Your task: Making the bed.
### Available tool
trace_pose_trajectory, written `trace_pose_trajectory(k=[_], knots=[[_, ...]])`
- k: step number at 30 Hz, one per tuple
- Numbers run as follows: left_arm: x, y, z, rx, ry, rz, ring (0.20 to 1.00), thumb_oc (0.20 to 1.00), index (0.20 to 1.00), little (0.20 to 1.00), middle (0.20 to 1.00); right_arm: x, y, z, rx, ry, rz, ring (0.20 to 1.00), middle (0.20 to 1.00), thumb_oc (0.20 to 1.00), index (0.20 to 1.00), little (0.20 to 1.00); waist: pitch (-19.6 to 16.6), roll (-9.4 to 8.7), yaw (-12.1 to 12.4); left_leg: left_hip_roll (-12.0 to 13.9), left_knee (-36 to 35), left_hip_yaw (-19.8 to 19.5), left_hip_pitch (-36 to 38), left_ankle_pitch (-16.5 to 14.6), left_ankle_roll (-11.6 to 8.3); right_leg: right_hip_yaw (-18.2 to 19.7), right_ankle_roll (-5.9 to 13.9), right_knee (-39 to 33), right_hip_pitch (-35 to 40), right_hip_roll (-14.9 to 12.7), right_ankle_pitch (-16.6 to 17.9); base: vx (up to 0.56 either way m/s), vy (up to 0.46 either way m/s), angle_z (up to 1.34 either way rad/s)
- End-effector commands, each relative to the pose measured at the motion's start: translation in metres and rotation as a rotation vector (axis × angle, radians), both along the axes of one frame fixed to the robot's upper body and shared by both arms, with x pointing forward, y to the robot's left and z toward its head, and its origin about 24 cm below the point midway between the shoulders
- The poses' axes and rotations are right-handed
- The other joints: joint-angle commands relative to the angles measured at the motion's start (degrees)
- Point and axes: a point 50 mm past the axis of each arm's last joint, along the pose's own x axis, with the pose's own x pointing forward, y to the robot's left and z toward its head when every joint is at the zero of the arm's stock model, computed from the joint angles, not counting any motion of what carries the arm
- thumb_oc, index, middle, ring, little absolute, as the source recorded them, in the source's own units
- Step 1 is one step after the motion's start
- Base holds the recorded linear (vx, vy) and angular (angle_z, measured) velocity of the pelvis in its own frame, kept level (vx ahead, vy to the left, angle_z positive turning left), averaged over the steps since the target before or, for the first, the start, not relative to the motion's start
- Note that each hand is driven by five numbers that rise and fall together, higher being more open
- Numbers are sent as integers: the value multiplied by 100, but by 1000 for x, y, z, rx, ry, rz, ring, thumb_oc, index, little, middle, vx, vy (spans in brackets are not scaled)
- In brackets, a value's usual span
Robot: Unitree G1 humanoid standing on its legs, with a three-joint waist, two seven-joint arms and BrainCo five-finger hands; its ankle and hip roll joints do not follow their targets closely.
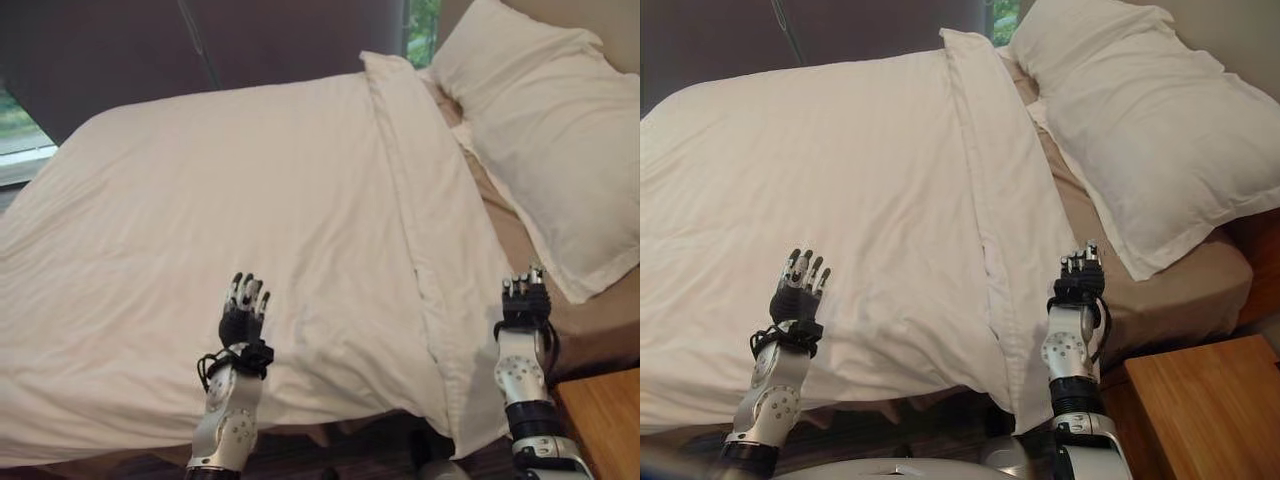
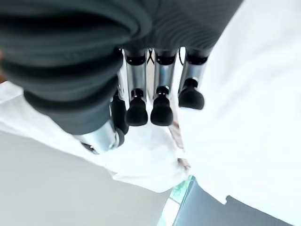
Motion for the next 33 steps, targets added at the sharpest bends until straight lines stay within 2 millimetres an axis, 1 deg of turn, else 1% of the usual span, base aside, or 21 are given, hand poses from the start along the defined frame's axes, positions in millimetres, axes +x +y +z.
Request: trace_pose_trajectory(k=[1,2,3,4,7,8,12,16,19,20,21,22,23,24,25,26,27,28,29,31,33], knots=[[15,7,25,35,-134,-24,1000,1000,1000,1000,1000,13,1,-1,87,9,-54,200,200,200,200,200,156,-72,29,157,72,-105,-109,-246,-108,-43,56,109,86,-267,-722,0,0,0],[15,9,27,24,-149,-23,1000,1000,1000,1000,1000,3,-3,-21,128,90,-89,200,200,200,200,200,194,-19,34,151,72,-112,-169,-230,-112,-52,62,109,39,-271,-721,0,0,0],[14,9,27,24,-149,-24,1000,1000,1000,1000,1000,4,-3,-21,128,89,-89,200,200,200,200,200,189,-20,35,151,72,-115,-175,-229,-112,-55,62,109,34,-271,-721,6,-17,3],[14,11,27,21,-151,-19,1000,1000,1000,1000,1000,-5,-6,-36,139,155,-101,200,200,200,200,200,206,-4,36,148,72,-127,-193,-222,-116,-65,68,109,21,-271,-718,28,-14,7],[10,21,23,12,-133,21,1000,1000,1000,1000,1000,-50,-11,-91,238,385,-163,200,200,200,200,200,221,7,-24,156,72,-140,-207,-234,-137,-80,74,109,17,-256,-739,39,-17,16],[10,21,23,12,-132,20,1000,1000,1000,1000,1000,-51,-12,-92,240,384,-163,200,200,200,200,200,214,6,-20,156,72,-142,-205,-236,-138,-83,74,109,21,-256,-743,30,-11,2],[11,25,18,13,-100,38,1000,1000,1000,1000,1000,-107,-14,-138,308,655,-191,200,200,200,200,200,206,-33,-126,190,72,-93,-155,-275,-165,-77,91,109,41,-227,-766,17,-7,0],[13,37,23,43,-99,76,1000,1000,1000,1000,1000,-160,-44,-155,371,791,-365,200,200,200,200,200,181,-62,-300,245,72,-24,-67,-322,-187,-20,120,109,69,-207,-796,0,0,0],[14,40,27,57,-107,85,1000,1000,1000,1000,1000,-168,-58,-153,303,853,-347,200,200,200,200,200,175,-84,-333,259,72,13,-39,-334,-191,1,131,109,80,-201,-789,-14,7,-13],[14,43,30,69,-116,92,1000,1000,1000,1000,1000,-162,-74,-145,191,871,-305,200,200,200,200,200,159,-116,-357,274,72,49,-19,-337,-193,27,139,109,83,-195,-773,-26,8,-24],[14,43,30,68,-116,93,1000,1000,1000,1000,1000,-161,-74,-144,188,873,-304,200,200,200,200,200,161,-110,-359,274,72,57,-16,-339,-193,35,139,109,83,-193,-771,-52,17,-23],[13,42,31,67,-119,94,1000,1000,1000,1000,1000,-144,-91,-126,-67,880,-175,388,388,388,388,388,160,-160,-371,290,72,90,-21,-314,-200,54,142,109,65,-186,-734,-35,9,-11],[13,42,30,66,-117,96,1000,1000,1000,1000,1000,-144,-90,-126,-71,884,-173,1000,1000,1000,1000,1000,151,-154,-379,291,72,93,-22,-315,-200,56,143,109,64,-185,-734,-53,9,-7],[12,43,26,56,-96,115,1000,1000,1000,1000,1000,-119,-104,-100,-344,846,-64,1000,1000,1000,1000,1000,146,-187,-396,299,72,114,-11,-295,-206,72,140,109,66,-175,-708,-33,3,-4],[10,42,25,67,-94,110,1000,1000,1000,1000,1000,-104,-111,-78,-467,769,-74,1000,1000,1000,1000,1000,128,-200,-404,307,72,116,-26,-289,-204,79,138,109,51,-172,-700,-33,12,-5],[7,44,22,79,-73,130,1000,1000,1000,1000,1000,-84,-120,-40,-694,677,-56,1000,1000,1000,1000,1000,121,-227,-426,313,72,123,5,-305,-200,90,141,109,71,-168,-710,-34,7,-10],[6,43,20,97,-68,127,1000,1000,1000,1000,1000,-75,-121,-19,-809,610,-58,1000,1000,1000,1000,1000,95,-244,-437,319,72,128,-21,-275,-197,99,133,109,36,-162,-681,-8,14,-18],[4,41,19,113,-66,122,1000,1000,1000,1000,1000,-59,-119,11,-962,521,-50,1000,1000,1000,1000,1000,80,-258,-430,319,72,116,11,-300,-185,83,133,109,68,-163,-697,-27,1,-13],[5,38,19,121,-67,117,1000,1000,1000,1000,1000,-51,-112,28,-1017,449,-58,1000,1000,1000,1000,1000,54,-270,-429,323,72,107,-18,-275,-181,85,121,109,42,-158,-676,-16,7,-8],[5,31,26,160,-94,97,1000,1000,1000,1000,1000,-32,-89,77,-1285,278,0,1000,1000,1000,1000,1000,23,-324,-353,325,72,54,-27,-271,-156,47,102,109,70,-152,-682,-20,-3,2],[3,30,30,177,-107,90,1000,1000,1000,1000,1000,-30,-82,87,-1353,238,15,1000,1000,1000,1000,1000,20,-344,-322,324,72,40,-28,-268,-149,33,96,109,80,-147,-687,0,0,0]])
